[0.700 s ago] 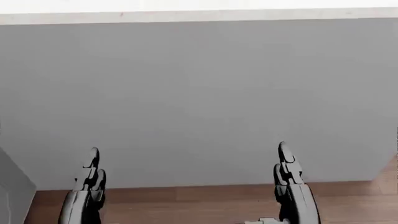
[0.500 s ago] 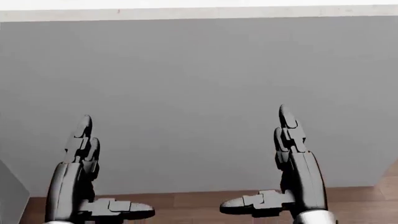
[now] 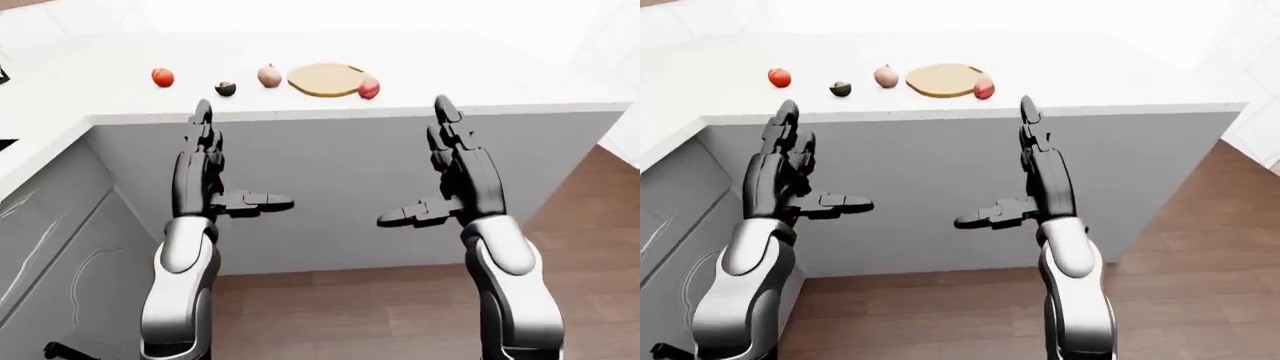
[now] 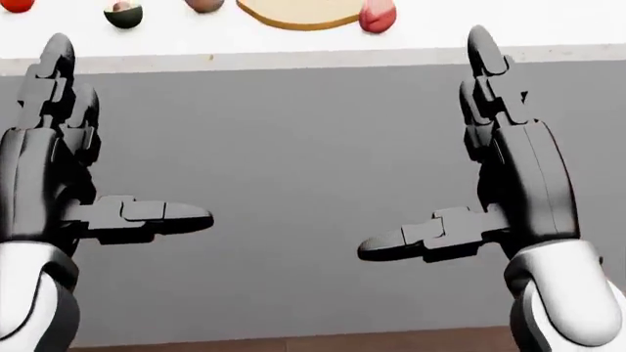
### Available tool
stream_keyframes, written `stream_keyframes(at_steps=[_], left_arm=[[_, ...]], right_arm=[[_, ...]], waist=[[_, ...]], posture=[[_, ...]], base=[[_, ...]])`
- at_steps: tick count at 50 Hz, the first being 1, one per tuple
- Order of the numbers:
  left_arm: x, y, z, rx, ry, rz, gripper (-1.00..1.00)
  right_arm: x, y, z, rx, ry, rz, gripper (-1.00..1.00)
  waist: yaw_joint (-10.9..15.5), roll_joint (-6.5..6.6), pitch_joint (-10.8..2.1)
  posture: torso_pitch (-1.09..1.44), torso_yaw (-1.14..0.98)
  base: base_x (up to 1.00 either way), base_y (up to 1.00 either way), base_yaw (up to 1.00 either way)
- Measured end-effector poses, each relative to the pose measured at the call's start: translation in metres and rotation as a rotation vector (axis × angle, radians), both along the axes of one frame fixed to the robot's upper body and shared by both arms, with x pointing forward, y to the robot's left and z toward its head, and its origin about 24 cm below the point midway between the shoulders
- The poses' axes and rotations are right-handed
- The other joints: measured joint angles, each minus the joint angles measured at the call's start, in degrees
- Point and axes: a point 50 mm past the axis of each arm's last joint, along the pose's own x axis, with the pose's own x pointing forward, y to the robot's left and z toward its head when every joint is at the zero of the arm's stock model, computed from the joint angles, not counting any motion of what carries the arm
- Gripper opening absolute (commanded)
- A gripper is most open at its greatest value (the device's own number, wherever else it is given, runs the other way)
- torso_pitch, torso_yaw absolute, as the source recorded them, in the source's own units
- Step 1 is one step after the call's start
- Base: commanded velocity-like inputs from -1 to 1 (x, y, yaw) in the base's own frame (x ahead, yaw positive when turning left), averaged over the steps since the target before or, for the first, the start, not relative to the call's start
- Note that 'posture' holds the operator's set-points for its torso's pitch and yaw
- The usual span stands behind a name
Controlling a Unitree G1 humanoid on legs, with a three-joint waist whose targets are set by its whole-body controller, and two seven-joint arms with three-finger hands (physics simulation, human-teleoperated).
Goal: Place the avocado, onion, tomato and bell pepper on the cutting board.
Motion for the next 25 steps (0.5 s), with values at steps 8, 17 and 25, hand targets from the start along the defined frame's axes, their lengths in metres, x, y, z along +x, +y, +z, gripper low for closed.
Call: stream_keyframes(at_steps=[8, 17, 25], left_arm=[[0.0, -0.001, -0.007, 0.018, 0.043, -0.003, 1.0], [-0.004, 0.0, 0.007, 0.032, -0.024, -0.003, 1.0], [-0.005, 0.007, 0.014, 0.042, -0.024, 0.039, 1.0]], right_arm=[[0.004, 0.0, -0.015, 0.003, 0.054, -0.012, 1.0], [-0.002, -0.001, 0.002, -0.01, -0.007, -0.016, 1.0], [-0.002, 0.004, 0.006, -0.022, 0.018, 0.013, 1.0]], waist=[[-0.3, -1.88, 1.12], [-1.2, 1.27, 0.63], [0.3, 2.07, -0.21]], posture=[[0.0, 0.0], [0.0, 0.0], [0.0, 0.0]], base=[[0.19, 0.2, 0.0], [0.2, 0.19, 0.0], [0.16, 0.23, 0.0]])
